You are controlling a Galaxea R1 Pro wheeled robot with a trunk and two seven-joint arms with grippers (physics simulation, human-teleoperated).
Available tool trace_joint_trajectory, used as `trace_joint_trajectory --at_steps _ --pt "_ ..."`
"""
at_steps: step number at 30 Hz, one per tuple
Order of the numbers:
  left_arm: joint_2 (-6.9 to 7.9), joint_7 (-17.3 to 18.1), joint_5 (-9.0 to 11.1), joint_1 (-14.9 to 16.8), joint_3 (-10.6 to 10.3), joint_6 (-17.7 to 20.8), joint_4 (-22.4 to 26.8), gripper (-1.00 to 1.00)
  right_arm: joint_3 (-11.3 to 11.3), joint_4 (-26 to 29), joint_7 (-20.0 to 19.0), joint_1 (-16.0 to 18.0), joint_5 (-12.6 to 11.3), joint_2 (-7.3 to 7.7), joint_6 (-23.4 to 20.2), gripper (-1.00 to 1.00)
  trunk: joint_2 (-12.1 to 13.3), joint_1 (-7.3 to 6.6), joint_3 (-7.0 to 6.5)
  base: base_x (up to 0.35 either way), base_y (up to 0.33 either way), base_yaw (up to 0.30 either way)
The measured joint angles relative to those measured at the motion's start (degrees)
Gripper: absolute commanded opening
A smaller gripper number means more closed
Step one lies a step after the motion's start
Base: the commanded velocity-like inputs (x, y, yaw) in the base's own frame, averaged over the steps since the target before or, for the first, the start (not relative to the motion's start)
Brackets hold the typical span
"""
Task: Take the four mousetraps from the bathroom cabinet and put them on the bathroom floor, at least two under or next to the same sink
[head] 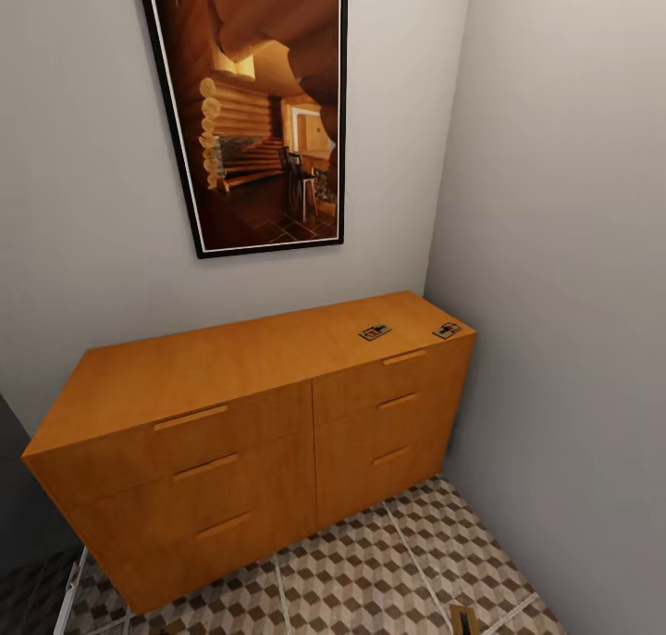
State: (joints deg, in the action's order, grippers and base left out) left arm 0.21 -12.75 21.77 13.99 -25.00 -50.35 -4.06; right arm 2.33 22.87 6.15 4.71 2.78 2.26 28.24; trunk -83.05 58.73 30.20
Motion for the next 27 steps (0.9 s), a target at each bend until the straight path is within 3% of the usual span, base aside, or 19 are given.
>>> trace_joint_trajectory --at_steps 20,27 --pt "-0.15 0.34 -0.02 0.00 -0.11 0.08 0.00 -1.00 0.01 -0.24 0.11 0.00 0.05 -0.06 0.02 -1.00 0.00 0.00 0.00 0.000 0.000 0.001" --pt "-0.50 0.27 -0.10 -0.04 -0.11 0.09 -0.04 -1.00 -0.11 -0.26 0.16 0.02 0.05 -0.10 -0.03 -1.00 0.00 0.00 0.00 0.000 0.000 0.206"
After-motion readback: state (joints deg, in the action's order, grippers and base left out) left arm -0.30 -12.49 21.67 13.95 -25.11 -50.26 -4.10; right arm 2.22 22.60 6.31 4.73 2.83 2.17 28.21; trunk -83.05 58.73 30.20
